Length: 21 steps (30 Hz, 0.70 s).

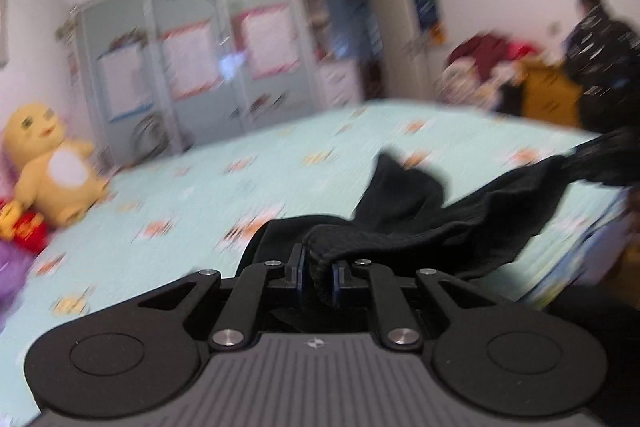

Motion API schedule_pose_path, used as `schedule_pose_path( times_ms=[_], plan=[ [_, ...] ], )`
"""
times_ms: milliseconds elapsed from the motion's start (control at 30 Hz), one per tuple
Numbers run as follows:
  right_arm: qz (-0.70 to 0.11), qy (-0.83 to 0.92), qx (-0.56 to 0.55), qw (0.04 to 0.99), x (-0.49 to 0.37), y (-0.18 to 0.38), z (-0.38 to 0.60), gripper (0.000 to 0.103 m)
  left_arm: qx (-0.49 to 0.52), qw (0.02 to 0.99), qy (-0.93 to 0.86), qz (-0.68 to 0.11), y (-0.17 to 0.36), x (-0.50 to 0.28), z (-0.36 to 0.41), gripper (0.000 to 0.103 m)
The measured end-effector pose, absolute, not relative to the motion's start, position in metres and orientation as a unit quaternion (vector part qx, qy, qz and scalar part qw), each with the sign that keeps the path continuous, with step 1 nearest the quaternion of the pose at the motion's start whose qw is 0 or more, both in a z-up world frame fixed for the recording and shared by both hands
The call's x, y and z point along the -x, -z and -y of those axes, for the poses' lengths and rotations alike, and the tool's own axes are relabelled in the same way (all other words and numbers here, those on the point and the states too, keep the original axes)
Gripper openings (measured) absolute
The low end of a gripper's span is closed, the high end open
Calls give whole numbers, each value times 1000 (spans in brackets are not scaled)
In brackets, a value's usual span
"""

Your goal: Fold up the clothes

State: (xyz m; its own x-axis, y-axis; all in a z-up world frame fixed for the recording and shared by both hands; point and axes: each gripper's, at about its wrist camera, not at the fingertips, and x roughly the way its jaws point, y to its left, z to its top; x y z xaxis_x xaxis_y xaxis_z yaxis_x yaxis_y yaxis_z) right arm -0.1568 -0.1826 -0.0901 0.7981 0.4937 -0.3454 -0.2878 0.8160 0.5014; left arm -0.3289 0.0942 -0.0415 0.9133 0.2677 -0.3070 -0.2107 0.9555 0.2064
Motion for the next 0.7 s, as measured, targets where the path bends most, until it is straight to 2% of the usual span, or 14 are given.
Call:
schedule_pose_path(
  times_ms=[133, 267, 400, 700],
  plan=[
    [-213, -196, -232, 929, 154, 79, 201, 5, -105, 972, -93, -190, 59, 321, -76, 14],
    [-242, -184, -250, 919, 146, 94, 210, 5, -116, 959, -48, -254, 92, 310, -61, 14],
    [-260, -177, -259, 913, 141, 104, 213, 5, -98, 953, -19, -285, 105, 307, -59, 15],
    [-252, -194, -252, 914, 144, 96, 200, 5, -28, 960, -45, -274, 96, 309, -78, 15]
  ],
)
